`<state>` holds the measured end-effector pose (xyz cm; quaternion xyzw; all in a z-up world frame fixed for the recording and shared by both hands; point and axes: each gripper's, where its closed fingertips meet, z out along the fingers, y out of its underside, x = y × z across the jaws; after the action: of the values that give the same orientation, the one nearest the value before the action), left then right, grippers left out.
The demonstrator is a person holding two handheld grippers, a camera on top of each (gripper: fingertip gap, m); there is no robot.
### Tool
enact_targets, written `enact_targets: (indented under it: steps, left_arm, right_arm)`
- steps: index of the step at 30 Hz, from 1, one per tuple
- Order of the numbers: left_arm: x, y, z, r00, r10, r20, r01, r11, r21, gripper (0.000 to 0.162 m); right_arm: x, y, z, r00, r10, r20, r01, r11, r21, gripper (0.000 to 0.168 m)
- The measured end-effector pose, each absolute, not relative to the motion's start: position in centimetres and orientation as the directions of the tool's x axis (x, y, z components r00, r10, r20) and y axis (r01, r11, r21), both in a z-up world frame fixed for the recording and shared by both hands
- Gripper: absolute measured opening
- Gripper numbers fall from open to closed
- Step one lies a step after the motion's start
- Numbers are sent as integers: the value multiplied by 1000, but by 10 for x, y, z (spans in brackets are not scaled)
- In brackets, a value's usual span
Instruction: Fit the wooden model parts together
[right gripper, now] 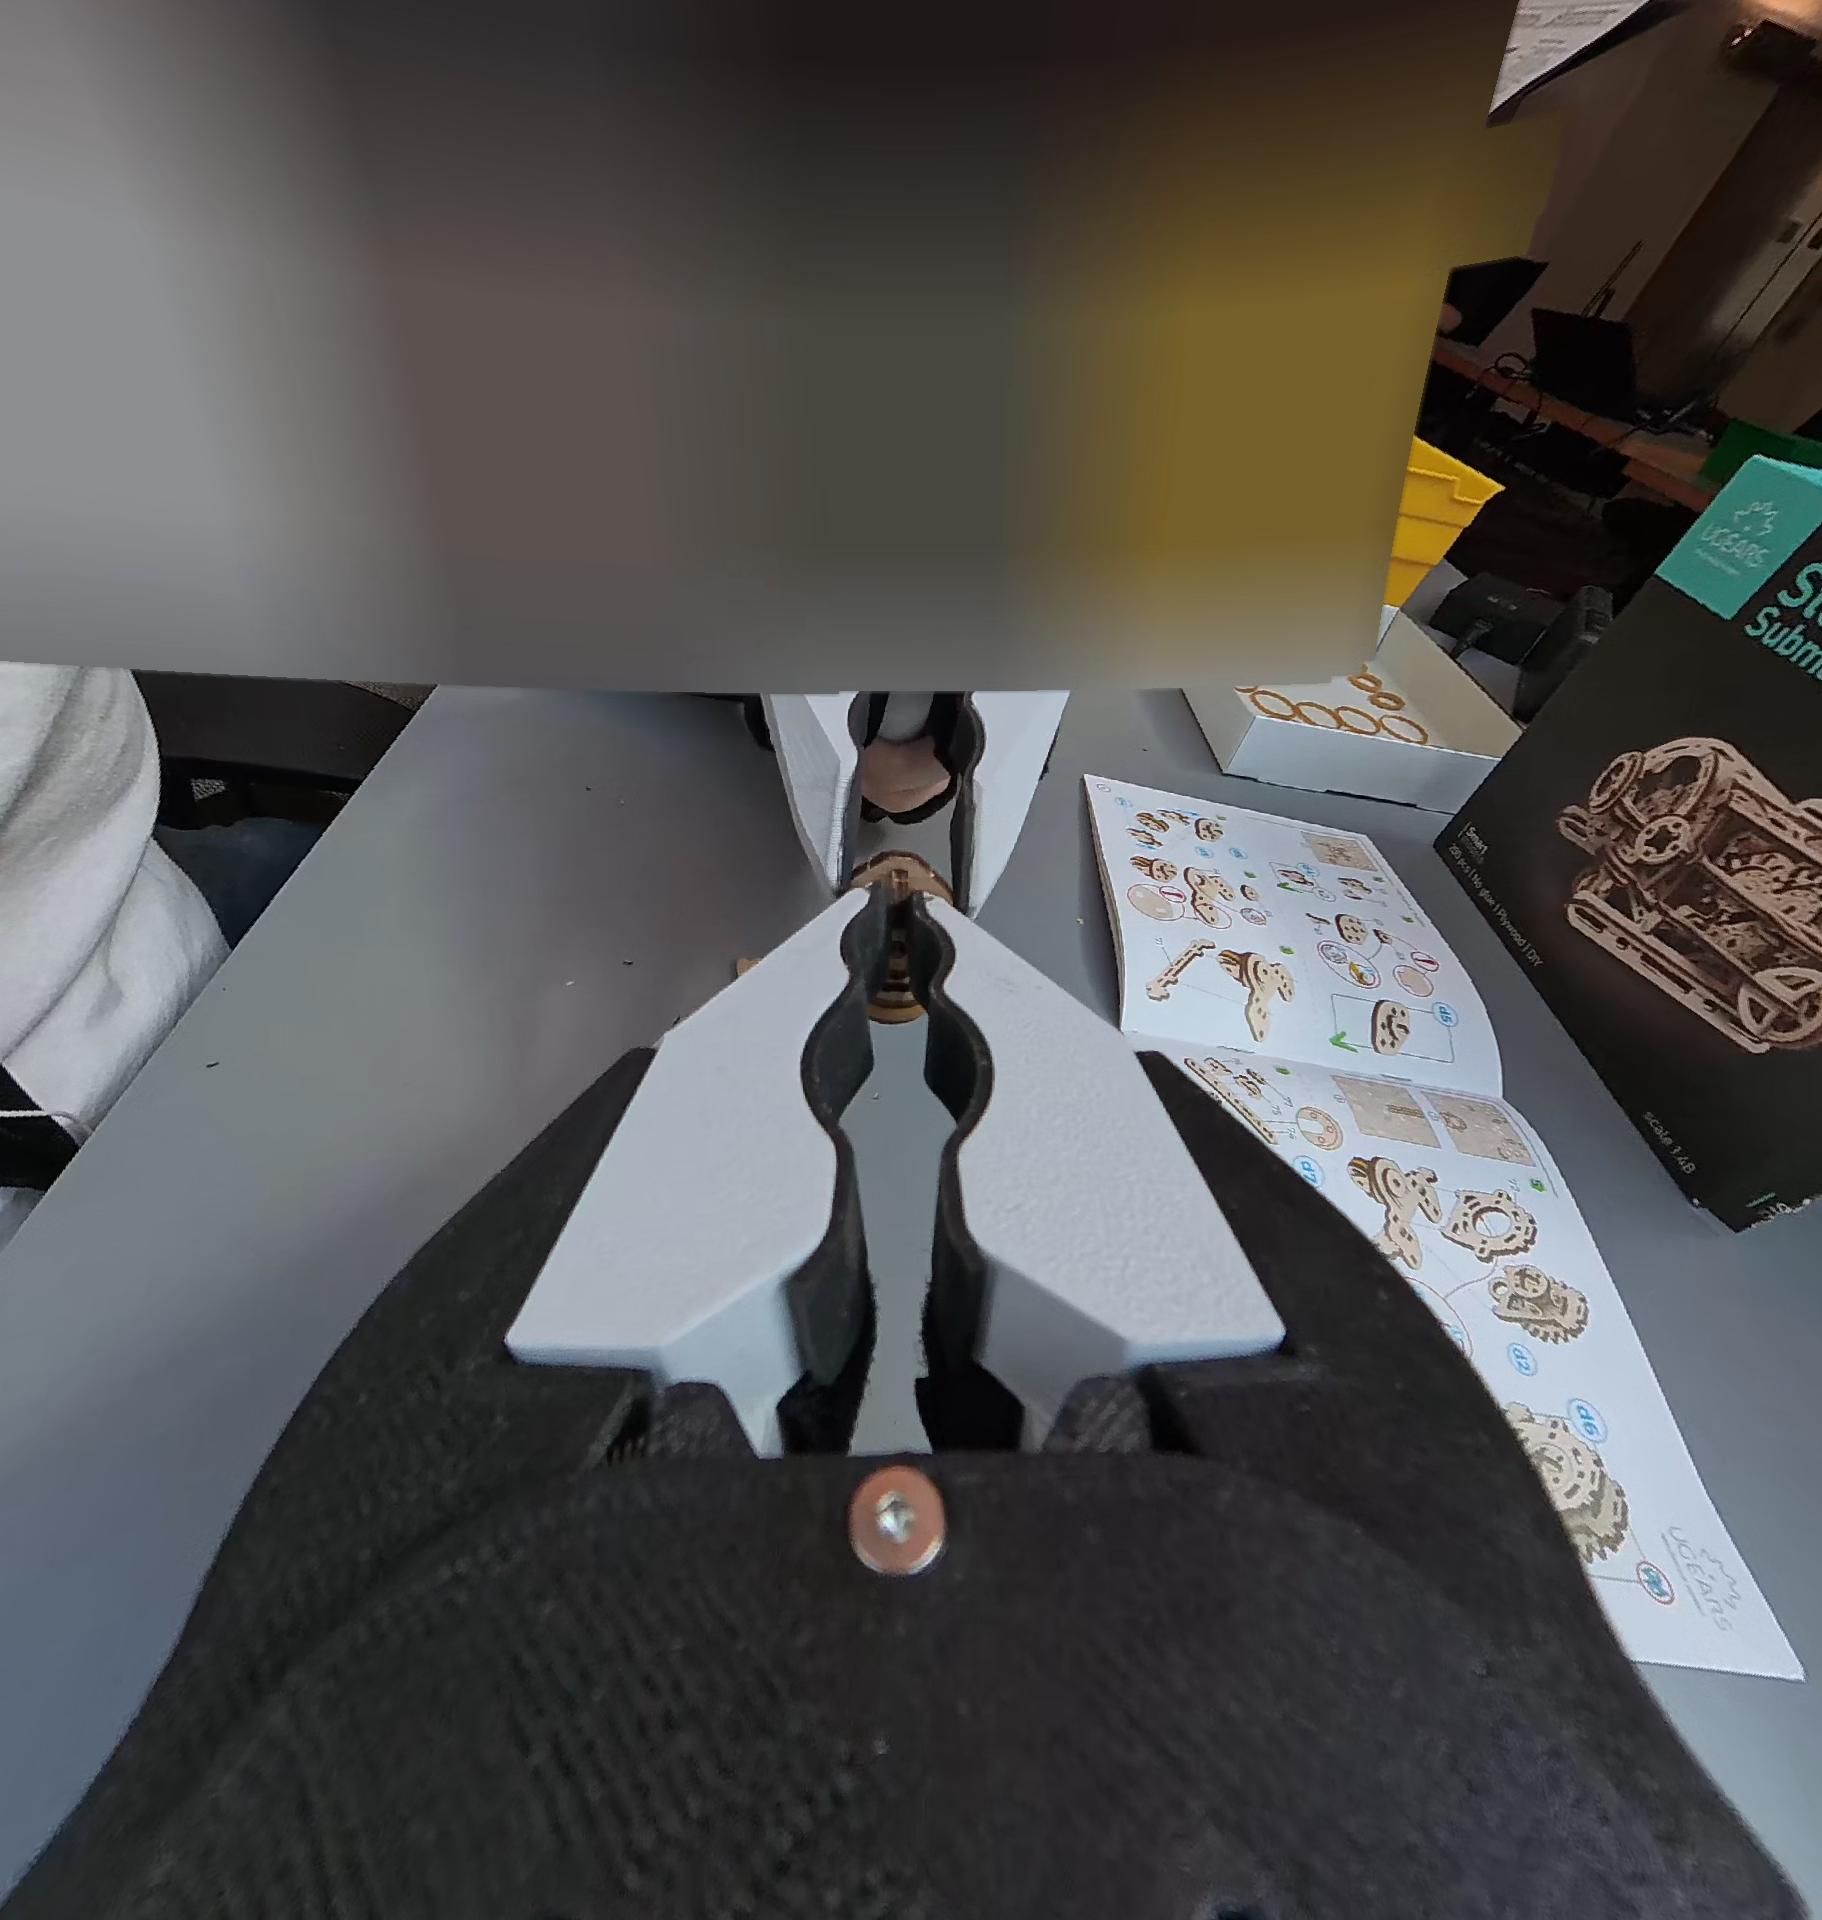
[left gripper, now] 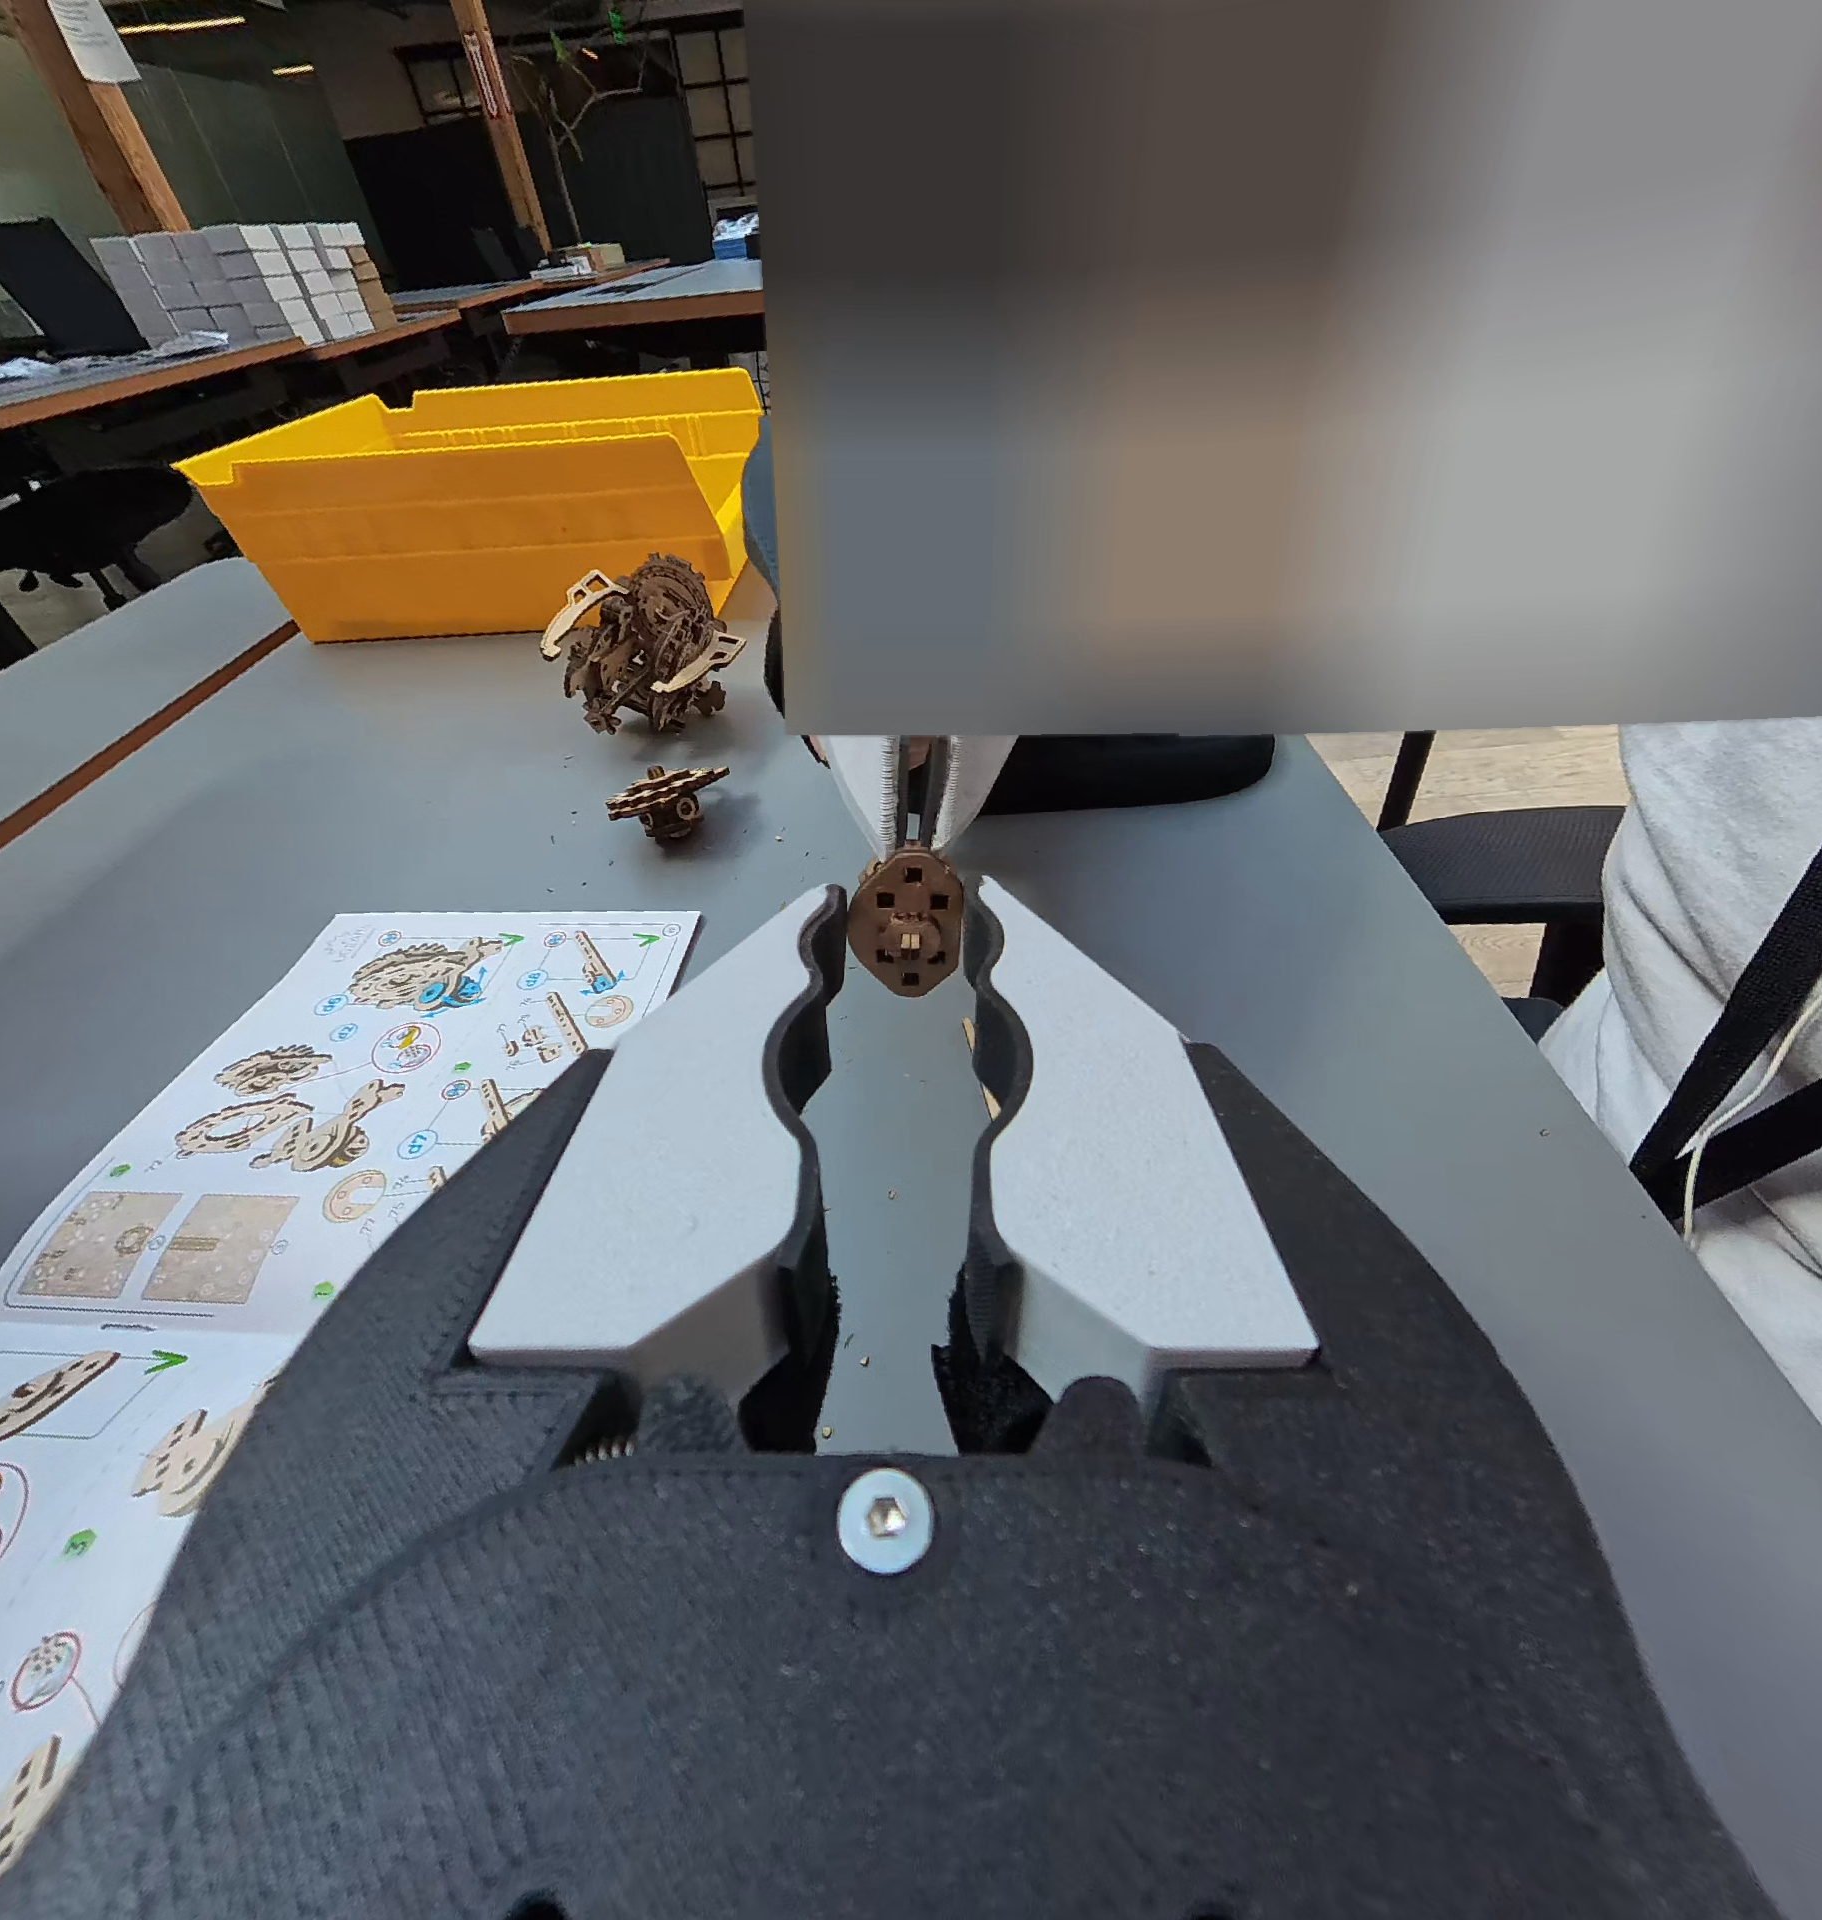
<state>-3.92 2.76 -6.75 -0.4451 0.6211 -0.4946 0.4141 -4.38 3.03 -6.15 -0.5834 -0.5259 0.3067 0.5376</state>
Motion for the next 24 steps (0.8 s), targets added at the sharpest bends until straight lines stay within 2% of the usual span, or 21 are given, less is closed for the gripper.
enact_targets:
  steps: [6,11,14,17,20,24]
  left_arm:
    - [-40,29,-77,-279,-959,-57,-188,113,-976,21]
    - [-46,36,-75,-271,-959,-80,-187,134,-973,10]
    - [-44,34,-88,-272,-951,-148,-222,212,-952,0]
    - [-42,31,-99,-283,-942,-183,-254,257,-932,0]
    - [-42,33,-102,-280,-947,-159,-279,239,-930,6]
    - [-43,33,-107,-291,-947,-134,-315,228,-921,5]
  right_arm:
    - [-44,31,-71,250,932,262,344,167,-924,1]
    - [-39,36,-72,260,927,270,348,171,-922,1]
    - [-41,36,-83,241,937,252,374,150,-915,1]
    - [-43,36,-95,222,949,225,404,120,-907,1]
    - [-44,36,-101,209,955,213,418,110,-902,1]
    - [-45,36,-106,205,957,206,432,101,-896,1]
